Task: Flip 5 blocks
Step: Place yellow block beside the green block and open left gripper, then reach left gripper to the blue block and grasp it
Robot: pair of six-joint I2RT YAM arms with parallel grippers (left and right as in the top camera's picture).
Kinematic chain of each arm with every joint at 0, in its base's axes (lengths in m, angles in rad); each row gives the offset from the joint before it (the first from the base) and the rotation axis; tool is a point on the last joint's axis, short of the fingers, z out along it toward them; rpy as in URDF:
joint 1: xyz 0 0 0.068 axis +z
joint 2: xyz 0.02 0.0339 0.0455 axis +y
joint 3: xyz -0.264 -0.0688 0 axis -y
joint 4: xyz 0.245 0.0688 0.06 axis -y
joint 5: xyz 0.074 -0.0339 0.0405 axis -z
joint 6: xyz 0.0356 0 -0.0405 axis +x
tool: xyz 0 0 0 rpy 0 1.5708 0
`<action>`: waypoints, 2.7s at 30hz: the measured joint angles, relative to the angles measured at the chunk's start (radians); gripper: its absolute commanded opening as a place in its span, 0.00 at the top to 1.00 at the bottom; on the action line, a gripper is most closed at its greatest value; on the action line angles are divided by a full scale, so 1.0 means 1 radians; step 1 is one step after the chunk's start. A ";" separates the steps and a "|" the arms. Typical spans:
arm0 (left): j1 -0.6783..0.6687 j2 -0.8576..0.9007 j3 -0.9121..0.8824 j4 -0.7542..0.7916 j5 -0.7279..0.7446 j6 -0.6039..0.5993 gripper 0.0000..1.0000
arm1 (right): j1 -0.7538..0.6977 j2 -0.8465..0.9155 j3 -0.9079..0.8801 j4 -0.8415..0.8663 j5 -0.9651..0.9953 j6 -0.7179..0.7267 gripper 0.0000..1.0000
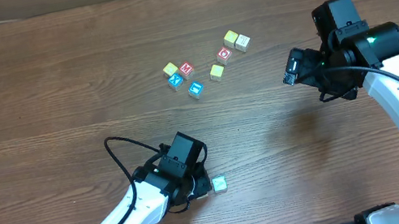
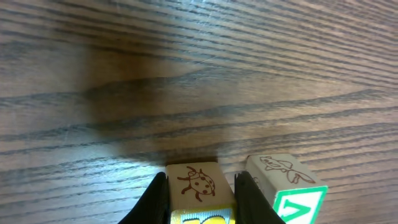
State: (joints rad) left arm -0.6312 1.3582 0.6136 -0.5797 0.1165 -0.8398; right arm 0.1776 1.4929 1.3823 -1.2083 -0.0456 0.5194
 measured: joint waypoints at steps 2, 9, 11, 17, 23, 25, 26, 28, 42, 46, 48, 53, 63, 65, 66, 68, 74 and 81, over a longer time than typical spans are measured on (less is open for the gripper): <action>0.000 0.000 0.000 0.002 0.003 0.000 0.78 | 0.000 0.000 0.000 0.000 0.000 0.000 0.03; 0.000 0.000 0.000 0.002 0.007 -0.018 0.52 | 0.000 0.000 0.000 0.000 0.000 0.000 0.02; 0.000 0.000 0.000 0.002 0.007 -0.020 0.50 | 0.000 0.000 0.000 -0.001 0.000 0.000 0.02; 0.000 0.000 -0.001 0.008 0.005 -0.022 0.49 | 0.000 0.000 0.000 -0.002 0.000 0.000 0.02; 0.034 0.001 0.006 0.007 -0.017 -0.018 0.44 | 0.000 0.000 0.000 -0.005 0.000 -0.008 0.02; 0.061 0.004 0.026 -0.004 -0.024 -0.014 0.42 | 0.000 0.000 0.000 -0.003 0.000 -0.008 0.02; 0.076 0.004 0.041 -0.013 -0.026 -0.008 0.39 | 0.000 0.000 0.000 -0.003 0.000 -0.008 0.02; 0.103 0.004 0.079 -0.021 -0.032 0.014 0.39 | 0.000 0.000 0.000 0.000 0.000 -0.010 0.02; 0.147 0.248 0.542 -0.055 -0.077 0.222 0.34 | 0.000 0.000 0.000 0.018 0.000 -0.019 0.02; 0.149 0.429 0.714 -0.129 -0.085 0.361 0.34 | 0.000 0.000 0.000 0.015 0.000 -0.023 0.02; 0.149 0.503 0.791 -0.154 -0.089 0.440 0.26 | 0.000 0.000 0.000 0.011 -0.001 -0.023 0.02; 0.150 0.631 0.922 -0.199 -0.092 0.663 0.20 | 0.000 0.000 0.000 0.008 0.000 -0.024 0.02; 0.224 0.724 0.954 -0.198 -0.086 0.878 0.24 | 0.000 0.000 0.000 -0.008 0.000 -0.035 0.02; 0.248 0.735 0.954 -0.191 -0.075 0.894 0.24 | 0.000 0.000 0.000 -0.008 0.000 -0.038 0.02; 0.257 0.739 0.954 -0.185 -0.069 0.898 0.25 | 0.000 0.000 0.000 -0.007 0.000 -0.037 0.02; 0.269 0.743 0.954 -0.172 -0.056 0.903 0.28 | 0.000 0.000 0.000 -0.008 0.000 -0.038 0.02; 0.270 0.744 0.956 -0.126 -0.007 0.917 0.38 | 0.000 0.000 0.000 -0.008 0.000 -0.038 0.02; 0.256 0.744 0.957 -0.116 0.041 0.922 0.55 | 0.000 0.000 0.000 -0.007 -0.001 -0.038 0.02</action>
State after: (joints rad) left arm -0.3748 2.1025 1.5707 -0.6952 0.1577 0.0818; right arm 0.1772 1.4929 1.3823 -1.2152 -0.0463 0.4812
